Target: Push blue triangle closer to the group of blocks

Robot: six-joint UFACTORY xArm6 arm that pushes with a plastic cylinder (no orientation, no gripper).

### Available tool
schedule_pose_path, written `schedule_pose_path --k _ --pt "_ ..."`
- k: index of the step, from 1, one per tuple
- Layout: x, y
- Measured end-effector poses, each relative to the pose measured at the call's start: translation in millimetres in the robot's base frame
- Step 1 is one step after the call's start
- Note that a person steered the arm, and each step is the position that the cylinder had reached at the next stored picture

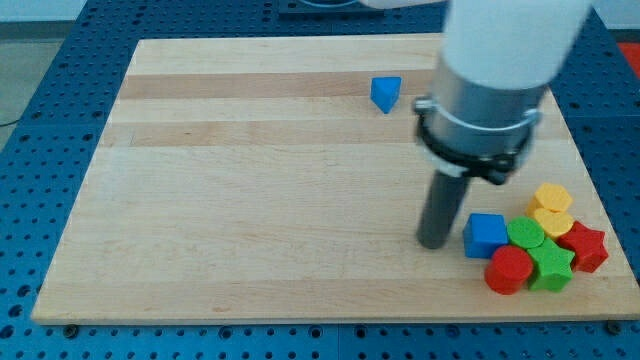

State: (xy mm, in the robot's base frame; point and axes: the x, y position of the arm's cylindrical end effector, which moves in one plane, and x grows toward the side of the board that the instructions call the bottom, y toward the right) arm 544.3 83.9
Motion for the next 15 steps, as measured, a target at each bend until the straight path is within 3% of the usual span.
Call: schedule_pose_path --k 1,3,4,5,10,15 --pt "-51.0 -55.9" --pt "-215.4 -130.1" --pt "-270.1 -91.5" --pt "-277.6 -40.2" --pt "-161.8 -14.2" --pt "-92.2 93.6"
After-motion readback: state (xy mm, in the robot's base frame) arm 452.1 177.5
